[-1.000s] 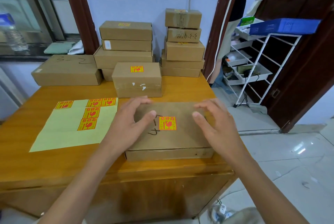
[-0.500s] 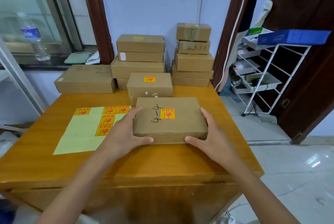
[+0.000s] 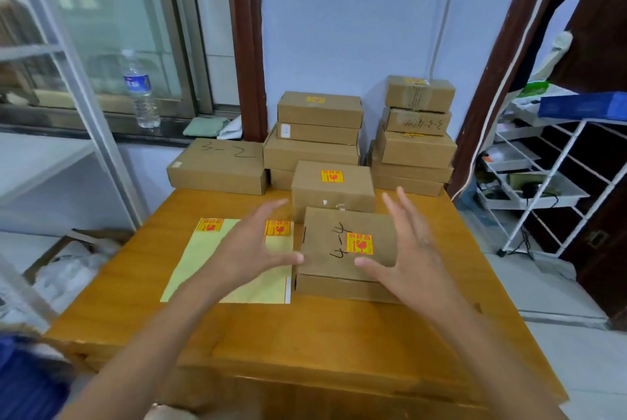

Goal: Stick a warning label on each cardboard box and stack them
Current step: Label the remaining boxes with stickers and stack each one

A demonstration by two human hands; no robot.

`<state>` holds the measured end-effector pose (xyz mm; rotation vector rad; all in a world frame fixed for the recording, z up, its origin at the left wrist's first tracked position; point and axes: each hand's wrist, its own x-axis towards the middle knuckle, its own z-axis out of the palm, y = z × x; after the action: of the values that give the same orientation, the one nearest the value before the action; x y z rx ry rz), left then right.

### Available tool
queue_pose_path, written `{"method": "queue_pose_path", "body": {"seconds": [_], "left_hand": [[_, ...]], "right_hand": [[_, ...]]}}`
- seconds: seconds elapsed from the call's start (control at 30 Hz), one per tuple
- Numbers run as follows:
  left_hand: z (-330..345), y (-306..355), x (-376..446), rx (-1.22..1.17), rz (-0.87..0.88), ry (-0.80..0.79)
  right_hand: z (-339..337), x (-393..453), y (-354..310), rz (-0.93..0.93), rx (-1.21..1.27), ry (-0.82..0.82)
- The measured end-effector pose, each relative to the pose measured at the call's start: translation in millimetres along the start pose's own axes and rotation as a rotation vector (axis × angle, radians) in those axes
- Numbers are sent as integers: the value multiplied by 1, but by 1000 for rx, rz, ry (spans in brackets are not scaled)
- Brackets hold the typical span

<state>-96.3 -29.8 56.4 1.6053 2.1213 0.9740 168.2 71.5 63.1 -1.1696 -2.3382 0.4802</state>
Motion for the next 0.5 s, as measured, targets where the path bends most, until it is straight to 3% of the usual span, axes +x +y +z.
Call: {"method": "queue_pose_path", "body": {"seconds": [0.17, 0.33, 0.4, 0.5], "left_hand": [[-46, -20, 32, 140, -47, 72], [-79, -58, 56, 175, -76, 120], [-89, -76, 65, 187, -86, 156], [-97, -111, 80, 162, -133, 218]], "right_hand": [[36, 68, -56, -231, -175, -64], [76, 133, -111, -312, -244, -113], [99, 152, -129, -286, -188, -110], [129, 171, -150, -62, 93, -173]]}}
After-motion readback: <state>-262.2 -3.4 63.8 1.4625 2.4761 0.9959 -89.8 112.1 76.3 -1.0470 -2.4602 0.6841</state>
